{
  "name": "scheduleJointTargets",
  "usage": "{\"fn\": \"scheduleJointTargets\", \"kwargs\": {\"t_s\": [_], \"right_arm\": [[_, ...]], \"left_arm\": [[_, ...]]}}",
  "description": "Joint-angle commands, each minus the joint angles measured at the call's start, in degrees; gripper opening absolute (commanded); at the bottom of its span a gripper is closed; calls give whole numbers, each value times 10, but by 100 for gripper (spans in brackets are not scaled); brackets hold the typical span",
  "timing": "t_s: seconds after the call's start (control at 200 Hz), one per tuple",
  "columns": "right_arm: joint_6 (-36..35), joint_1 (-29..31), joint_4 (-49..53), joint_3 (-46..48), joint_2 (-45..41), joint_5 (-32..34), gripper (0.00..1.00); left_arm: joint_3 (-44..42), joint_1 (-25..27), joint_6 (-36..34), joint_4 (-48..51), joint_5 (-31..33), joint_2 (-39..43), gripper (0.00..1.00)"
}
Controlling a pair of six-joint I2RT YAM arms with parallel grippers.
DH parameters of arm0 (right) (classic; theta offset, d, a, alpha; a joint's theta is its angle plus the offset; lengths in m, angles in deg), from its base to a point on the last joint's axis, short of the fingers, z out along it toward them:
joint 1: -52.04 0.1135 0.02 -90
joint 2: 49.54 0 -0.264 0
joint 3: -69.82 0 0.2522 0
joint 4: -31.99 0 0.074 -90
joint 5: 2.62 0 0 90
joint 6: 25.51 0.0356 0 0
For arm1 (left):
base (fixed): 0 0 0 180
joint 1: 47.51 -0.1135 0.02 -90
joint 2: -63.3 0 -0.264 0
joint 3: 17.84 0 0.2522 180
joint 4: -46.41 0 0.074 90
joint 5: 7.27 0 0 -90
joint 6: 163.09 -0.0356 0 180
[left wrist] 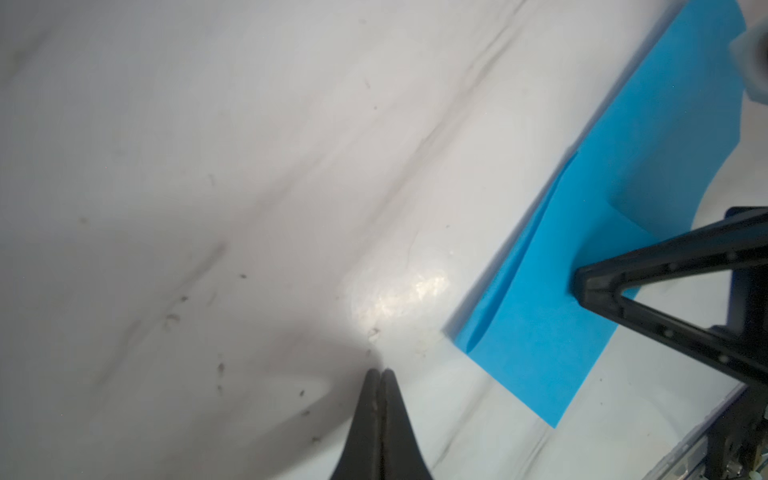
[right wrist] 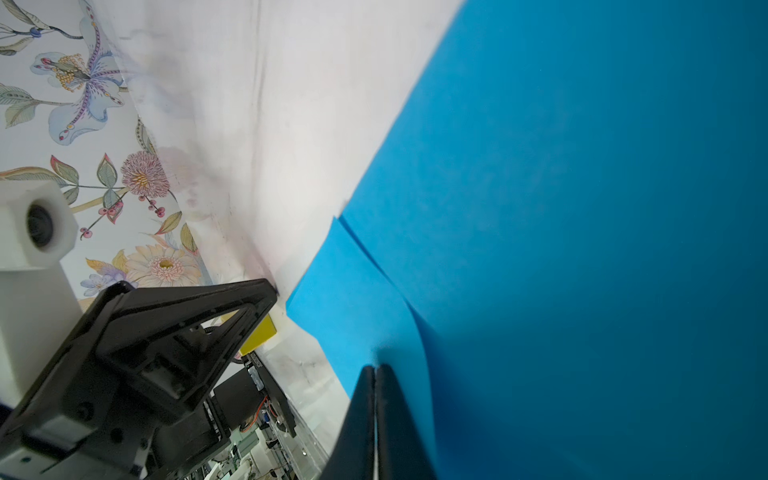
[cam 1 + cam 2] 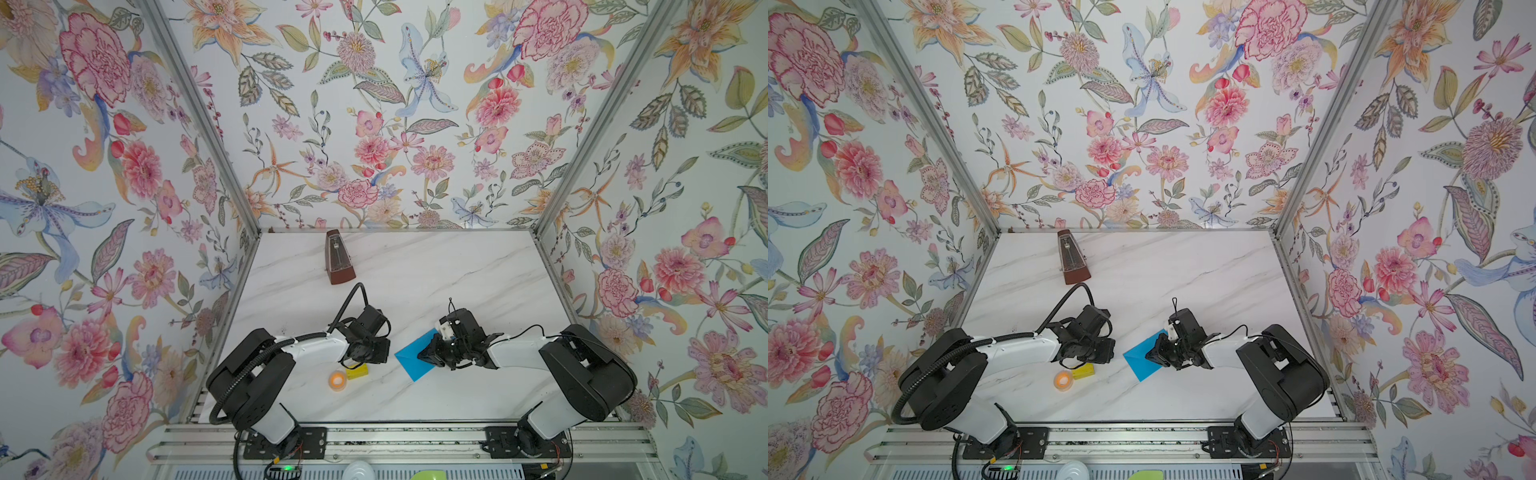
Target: Fold a paper plane with a square sheet of paper (fold left side to right side)
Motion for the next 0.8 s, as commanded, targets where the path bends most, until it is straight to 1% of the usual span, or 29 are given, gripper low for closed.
{"fn": "scheduleJointTargets", "kwargs": {"t_s": [0.0,0.085,0.23,0.475,0.631,0.796], "right_arm": [[-25,2,112,6,17,57,9],[-39,5,131,-12,19,59,9],[-53,7,155,-36,20,61,9],[-62,8,172,-54,23,63,9],[-66,8,179,-60,23,63,9],[-70,12,190,-74,15,57,10]], "left_arm": [[36,-7,-24,81,33,1,0],[69,1,-29,61,3,0,0],[111,30,-28,20,-46,-38,0],[125,44,-23,-22,-99,-89,0],[117,48,-25,-29,-111,-110,0],[108,48,-28,-6,-81,-135,0]]}}
